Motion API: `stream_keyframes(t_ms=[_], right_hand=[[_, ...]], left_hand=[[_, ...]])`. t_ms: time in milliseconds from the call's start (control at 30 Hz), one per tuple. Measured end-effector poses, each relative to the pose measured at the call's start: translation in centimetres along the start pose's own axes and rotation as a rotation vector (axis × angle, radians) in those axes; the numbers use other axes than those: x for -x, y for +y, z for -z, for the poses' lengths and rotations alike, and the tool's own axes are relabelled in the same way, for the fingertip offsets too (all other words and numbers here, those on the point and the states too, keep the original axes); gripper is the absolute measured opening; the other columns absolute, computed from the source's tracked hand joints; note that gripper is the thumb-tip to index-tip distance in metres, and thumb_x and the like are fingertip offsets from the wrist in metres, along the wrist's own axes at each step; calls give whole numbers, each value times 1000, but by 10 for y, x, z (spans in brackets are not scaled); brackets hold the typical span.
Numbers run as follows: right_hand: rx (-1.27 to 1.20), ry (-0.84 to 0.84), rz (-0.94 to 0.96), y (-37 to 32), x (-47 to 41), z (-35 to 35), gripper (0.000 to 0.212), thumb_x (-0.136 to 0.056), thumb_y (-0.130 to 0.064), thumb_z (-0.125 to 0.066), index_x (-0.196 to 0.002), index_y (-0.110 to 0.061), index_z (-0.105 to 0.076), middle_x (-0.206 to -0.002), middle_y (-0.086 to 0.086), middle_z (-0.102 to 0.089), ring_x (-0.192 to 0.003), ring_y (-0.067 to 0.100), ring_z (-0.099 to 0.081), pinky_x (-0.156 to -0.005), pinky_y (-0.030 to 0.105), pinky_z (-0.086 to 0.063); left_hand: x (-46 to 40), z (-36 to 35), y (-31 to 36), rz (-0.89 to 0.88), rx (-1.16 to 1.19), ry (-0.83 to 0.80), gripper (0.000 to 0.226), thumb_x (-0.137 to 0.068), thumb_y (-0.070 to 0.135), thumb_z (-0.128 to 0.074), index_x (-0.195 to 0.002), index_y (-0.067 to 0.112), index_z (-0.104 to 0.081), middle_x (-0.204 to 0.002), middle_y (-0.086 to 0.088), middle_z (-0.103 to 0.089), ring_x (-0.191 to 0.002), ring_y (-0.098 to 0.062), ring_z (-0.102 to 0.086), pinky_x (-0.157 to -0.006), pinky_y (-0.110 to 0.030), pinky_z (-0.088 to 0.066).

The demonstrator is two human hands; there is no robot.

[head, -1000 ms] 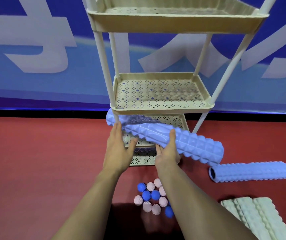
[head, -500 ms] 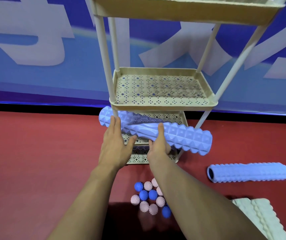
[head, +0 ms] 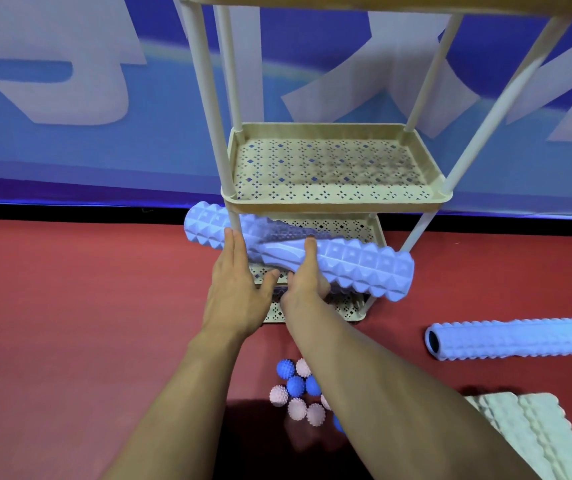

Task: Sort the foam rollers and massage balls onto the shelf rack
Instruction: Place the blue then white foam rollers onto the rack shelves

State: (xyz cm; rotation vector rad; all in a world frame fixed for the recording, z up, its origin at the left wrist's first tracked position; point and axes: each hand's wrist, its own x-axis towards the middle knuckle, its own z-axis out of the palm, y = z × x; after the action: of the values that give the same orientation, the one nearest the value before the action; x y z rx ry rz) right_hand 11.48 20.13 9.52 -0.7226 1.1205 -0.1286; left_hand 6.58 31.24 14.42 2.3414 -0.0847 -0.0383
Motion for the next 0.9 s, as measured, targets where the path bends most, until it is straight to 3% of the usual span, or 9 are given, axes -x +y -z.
stream_keyframes(t_ms=[167,300,433,533,600,667,733,800,900], right_hand=[[75,11,33,4,6,-17,77,-49,-64,-88,-100,-11,-63,-92,7,-71,-75,23,-68,-81,41,-60],[142,-52,58,-16,-4,-15,69,-65,-55,-88,-108,-10,-56,-91,2,-64,-81,19,-60,-81,38,-52],[148,-124,53,-36,-22,-11,59,-87,-33,-78,-129,1,-54,-99,-1,-61,-93,17,-63,-104,44,-51],[133,-188,-4,-45,-33,-14,84,-71,-49,-88,-132,-6,-48,-117,7,-61,-110,30,-61,-95,33,-53],[128,-198,-59,-43,-54,-14,109,-59,-56,-92,-145,-12,-41,-137,12,-54,-119,33,-58,-95,34,-53],[140,-221,-84,-44,-68,-14,115,-56,-57,-93,-147,-14,-39,-142,14,-52,-117,34,-59,-98,37,-54],[132,-224,-72,-51,-64,-16,102,-64,-52,-91,-143,-10,-41,-135,14,-54,-116,36,-59,-100,40,-54],[123,-168,-20,-58,-62,-19,73,-80,-37,-83,-136,-8,-46,-120,13,-57,-112,34,-59,-97,41,-55],[139,-48,57,-70,-71,-19,33,-98,-17,-61,-127,-4,-52,-88,9,-56,-89,26,-58,-86,40,-57]], left_hand=[[-1,-2,0,4,-3,4,93,-97,37,-59,-161,21,7,-168,7,12,-154,-18,-8,-122,-36,-17],[-1,-2,-2,-3,-33,4,92,-98,41,-58,-161,22,6,-167,10,13,-154,-16,-6,-121,-37,-17],[1,0,-4,-7,-62,-12,92,-97,46,-57,-161,25,7,-168,6,12,-154,-20,-4,-123,-42,-17],[1,2,-1,5,-60,-13,94,-96,48,-57,-159,32,12,-168,5,14,-153,-25,-7,-121,-44,-18],[2,1,1,7,-56,-13,96,-96,48,-58,-158,35,14,-168,4,14,-153,-26,-7,-120,-44,-18],[2,-1,3,10,-54,-18,96,-95,48,-58,-158,35,12,-168,3,14,-153,-25,-5,-121,-43,-16],[1,-4,5,22,-65,-34,95,-95,49,-58,-159,33,11,-168,2,14,-153,-24,-2,-121,-43,-15],[1,-6,7,22,-87,-46,94,-96,50,-56,-160,30,11,-168,2,15,-153,-24,-2,-121,-43,-16],[0,-8,9,4,-100,-39,93,-96,50,-56,-160,25,7,-168,2,14,-154,-24,-1,-122,-41,-15]])
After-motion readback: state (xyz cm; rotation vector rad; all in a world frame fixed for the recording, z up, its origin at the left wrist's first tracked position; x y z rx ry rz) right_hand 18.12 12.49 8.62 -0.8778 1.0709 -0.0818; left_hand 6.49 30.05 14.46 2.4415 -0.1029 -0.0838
